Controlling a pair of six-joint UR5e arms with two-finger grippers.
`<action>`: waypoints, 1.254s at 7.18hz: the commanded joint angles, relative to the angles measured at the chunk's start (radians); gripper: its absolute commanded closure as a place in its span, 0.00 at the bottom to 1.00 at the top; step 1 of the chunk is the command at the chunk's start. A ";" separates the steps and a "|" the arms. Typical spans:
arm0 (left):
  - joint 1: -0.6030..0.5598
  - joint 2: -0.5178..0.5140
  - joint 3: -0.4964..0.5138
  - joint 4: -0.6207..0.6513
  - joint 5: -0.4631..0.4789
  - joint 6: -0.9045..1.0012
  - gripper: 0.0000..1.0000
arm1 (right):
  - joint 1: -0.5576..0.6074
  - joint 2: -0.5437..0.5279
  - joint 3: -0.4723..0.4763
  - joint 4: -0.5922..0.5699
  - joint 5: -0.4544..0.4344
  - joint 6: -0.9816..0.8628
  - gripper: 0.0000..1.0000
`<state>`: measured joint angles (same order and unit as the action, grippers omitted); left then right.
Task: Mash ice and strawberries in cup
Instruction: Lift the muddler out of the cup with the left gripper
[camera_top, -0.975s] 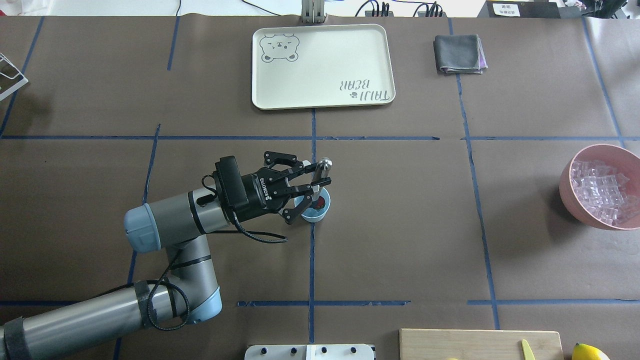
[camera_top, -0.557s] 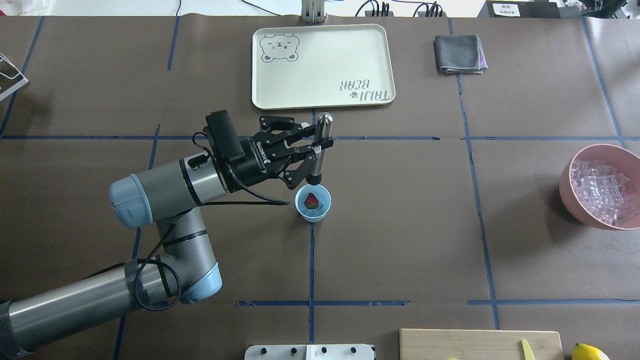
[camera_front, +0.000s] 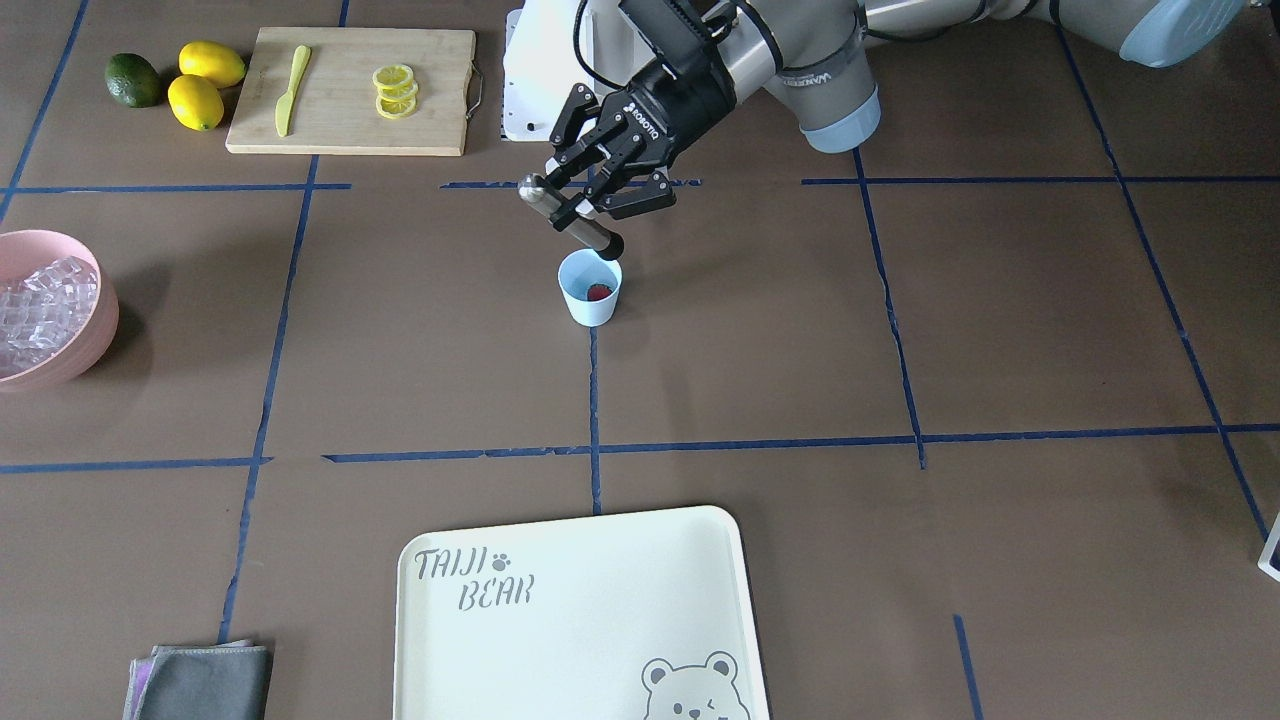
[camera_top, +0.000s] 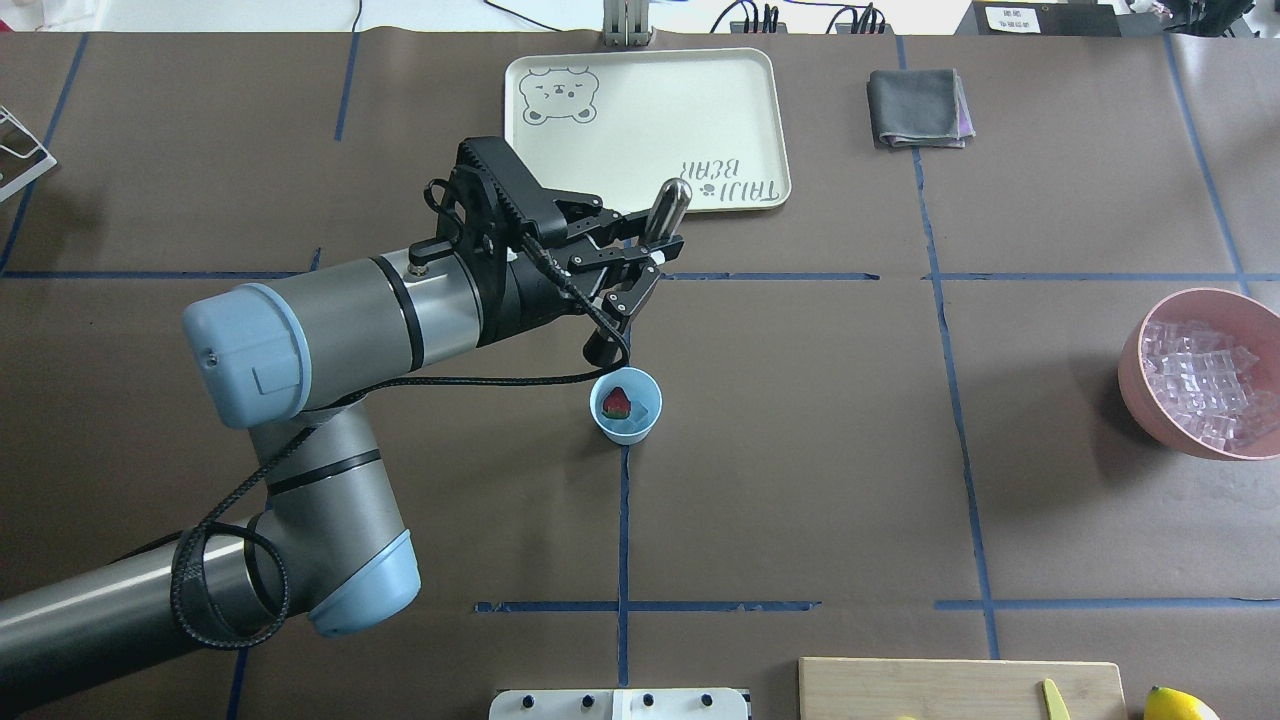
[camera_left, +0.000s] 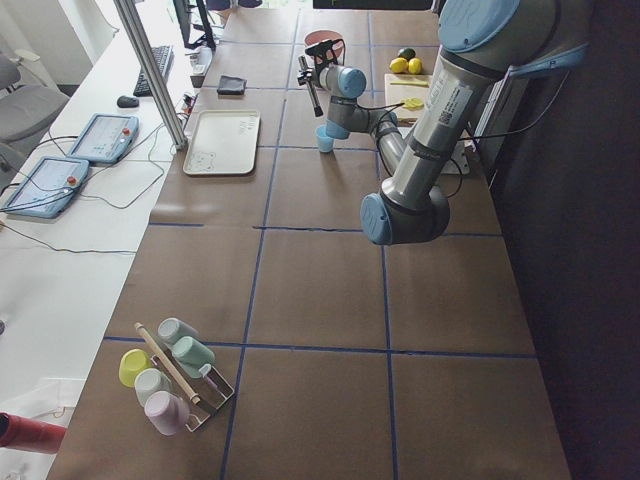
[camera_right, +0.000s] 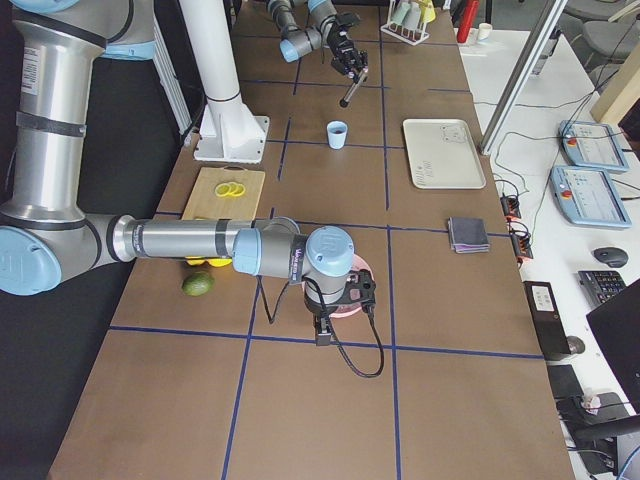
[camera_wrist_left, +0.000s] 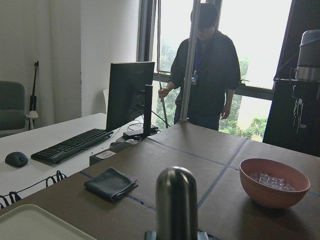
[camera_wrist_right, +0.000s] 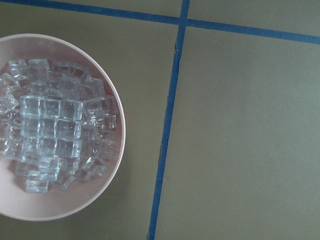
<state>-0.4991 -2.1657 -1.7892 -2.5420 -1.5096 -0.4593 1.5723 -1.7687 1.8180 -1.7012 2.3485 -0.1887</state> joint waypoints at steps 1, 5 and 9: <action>-0.018 0.001 -0.164 0.458 -0.006 0.007 1.00 | 0.000 0.000 0.000 0.000 0.000 0.000 0.00; -0.079 0.071 -0.286 0.975 -0.004 0.138 1.00 | 0.000 -0.002 0.001 0.000 0.000 -0.002 0.00; -0.408 0.243 -0.266 1.148 -0.336 0.254 0.95 | 0.000 -0.003 0.001 0.002 0.000 -0.003 0.00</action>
<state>-0.7826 -1.9944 -2.0631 -1.4129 -1.7058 -0.2075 1.5723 -1.7713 1.8193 -1.6999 2.3485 -0.1915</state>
